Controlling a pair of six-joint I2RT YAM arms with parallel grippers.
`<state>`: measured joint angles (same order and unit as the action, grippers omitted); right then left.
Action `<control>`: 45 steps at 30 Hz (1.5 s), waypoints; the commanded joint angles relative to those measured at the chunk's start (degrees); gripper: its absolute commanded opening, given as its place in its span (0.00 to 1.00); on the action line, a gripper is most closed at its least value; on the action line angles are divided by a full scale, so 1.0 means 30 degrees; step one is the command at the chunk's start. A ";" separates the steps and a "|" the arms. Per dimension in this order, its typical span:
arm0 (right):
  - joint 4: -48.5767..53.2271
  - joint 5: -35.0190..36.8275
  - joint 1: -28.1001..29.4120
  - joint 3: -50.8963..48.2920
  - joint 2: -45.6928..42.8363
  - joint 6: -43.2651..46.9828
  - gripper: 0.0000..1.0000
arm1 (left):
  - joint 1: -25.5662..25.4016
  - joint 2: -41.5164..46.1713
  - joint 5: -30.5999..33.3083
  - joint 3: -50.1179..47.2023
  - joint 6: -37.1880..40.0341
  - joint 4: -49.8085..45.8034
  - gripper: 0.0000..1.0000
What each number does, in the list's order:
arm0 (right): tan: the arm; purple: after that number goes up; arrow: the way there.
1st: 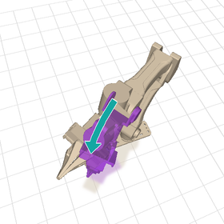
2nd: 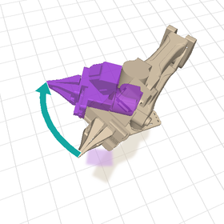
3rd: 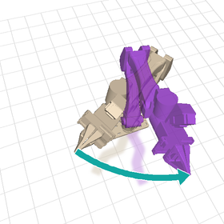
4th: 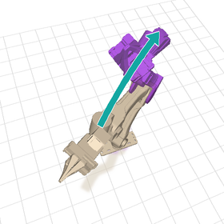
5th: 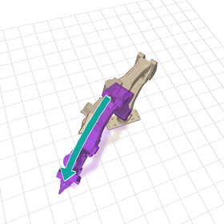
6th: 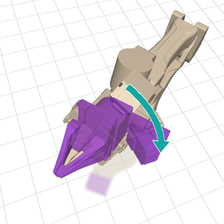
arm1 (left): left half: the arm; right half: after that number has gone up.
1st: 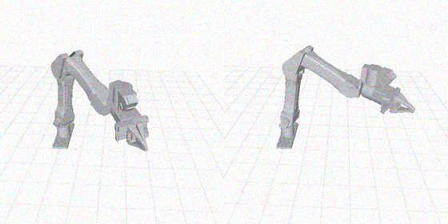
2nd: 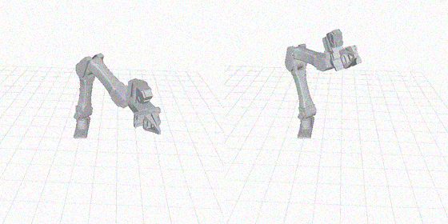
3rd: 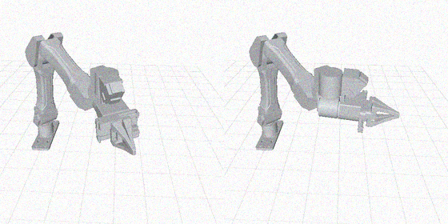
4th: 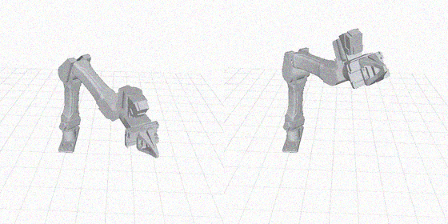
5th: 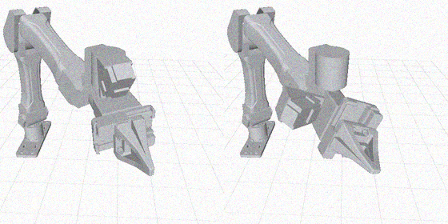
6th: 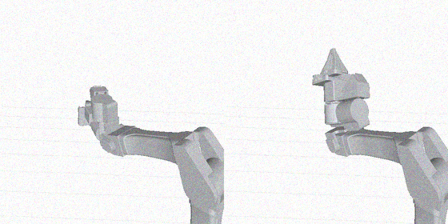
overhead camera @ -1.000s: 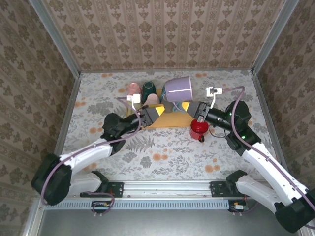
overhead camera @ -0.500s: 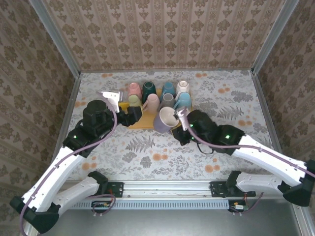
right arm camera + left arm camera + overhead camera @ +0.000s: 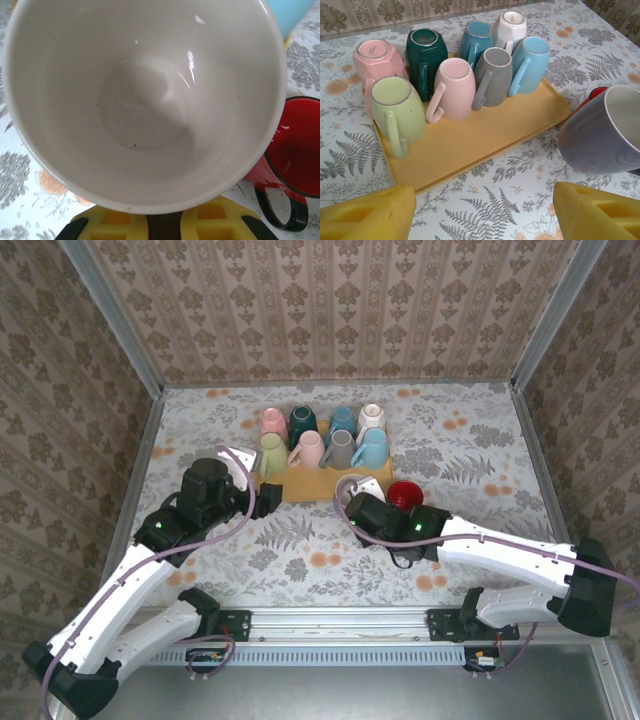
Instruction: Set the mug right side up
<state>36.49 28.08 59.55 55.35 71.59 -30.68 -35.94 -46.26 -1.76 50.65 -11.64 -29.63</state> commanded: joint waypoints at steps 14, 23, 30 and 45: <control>-0.0517 0.1550 0.0044 -0.0531 0.3751 -0.4482 0.00 | 0.0087 0.0625 -0.0727 -0.0478 0.0657 0.1098 0.75; -0.0266 0.2073 -0.0366 -0.0618 0.5282 -0.5518 0.00 | 0.0090 0.0596 -0.1363 -0.0557 0.0532 0.1391 0.75; -0.0292 0.2524 -0.0853 -0.0302 0.6121 -0.6448 0.00 | 0.0120 0.0600 -0.1355 -0.0541 0.0514 0.1400 0.75; -0.1096 0.2979 -0.1378 -0.0439 0.6632 -0.6264 0.11 | 0.0087 0.0625 -0.1290 -0.0587 0.0686 0.1325 0.81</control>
<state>34.39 32.88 55.86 52.93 90.50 -48.40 -35.90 -45.25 -4.82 49.45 -10.63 -26.57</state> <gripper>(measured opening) 0.138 0.803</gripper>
